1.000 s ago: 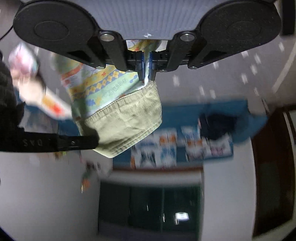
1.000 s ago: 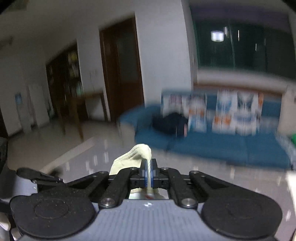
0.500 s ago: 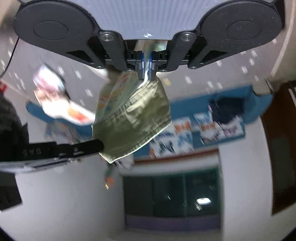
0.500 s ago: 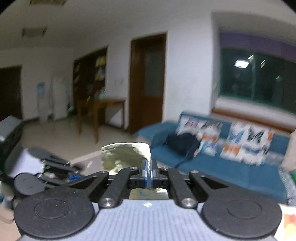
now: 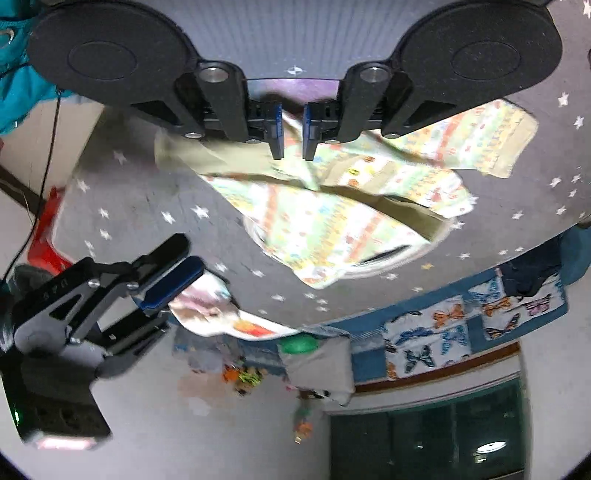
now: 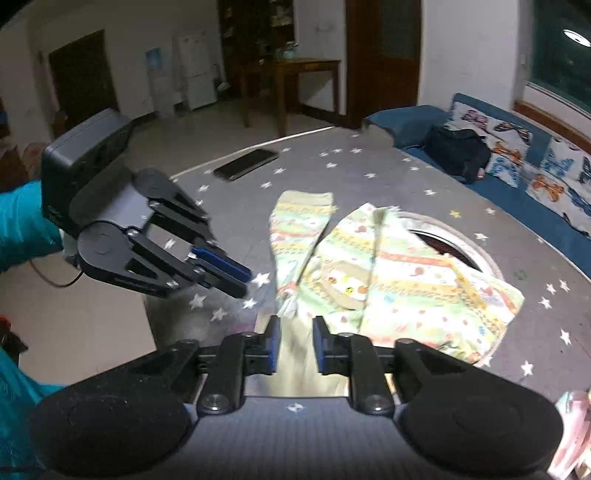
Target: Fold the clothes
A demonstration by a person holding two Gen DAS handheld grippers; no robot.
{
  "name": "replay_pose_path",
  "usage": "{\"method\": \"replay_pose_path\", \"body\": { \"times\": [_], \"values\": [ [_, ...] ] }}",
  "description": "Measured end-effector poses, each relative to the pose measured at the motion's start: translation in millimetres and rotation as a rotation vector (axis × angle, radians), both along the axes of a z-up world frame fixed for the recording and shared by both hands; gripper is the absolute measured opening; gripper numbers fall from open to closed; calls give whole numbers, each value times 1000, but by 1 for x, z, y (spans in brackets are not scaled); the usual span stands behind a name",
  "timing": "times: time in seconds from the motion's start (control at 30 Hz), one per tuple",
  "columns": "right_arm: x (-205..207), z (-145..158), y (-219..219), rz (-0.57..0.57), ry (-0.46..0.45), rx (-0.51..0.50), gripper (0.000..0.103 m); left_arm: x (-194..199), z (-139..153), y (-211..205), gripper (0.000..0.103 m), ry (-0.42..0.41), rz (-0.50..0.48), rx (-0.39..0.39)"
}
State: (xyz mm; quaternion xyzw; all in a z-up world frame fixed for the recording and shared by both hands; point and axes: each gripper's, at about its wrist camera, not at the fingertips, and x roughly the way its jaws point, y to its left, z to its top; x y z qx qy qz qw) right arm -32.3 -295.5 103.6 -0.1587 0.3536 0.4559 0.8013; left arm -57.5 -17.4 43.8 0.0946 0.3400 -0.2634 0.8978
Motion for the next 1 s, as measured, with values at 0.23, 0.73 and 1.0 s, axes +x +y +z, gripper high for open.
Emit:
{"method": "replay_pose_path", "body": {
  "times": [0.23,0.73,1.0],
  "values": [
    [43,-15,6,-102,-31,-33,41,38,1,24,31,1,157,-26],
    [125,-103,90,-189,-50,-118,54,137,-50,48,41,72,417,29],
    [152,-120,118,-253,-128,-133,53,173,-67,49,43,107,443,66]
  ]
}}
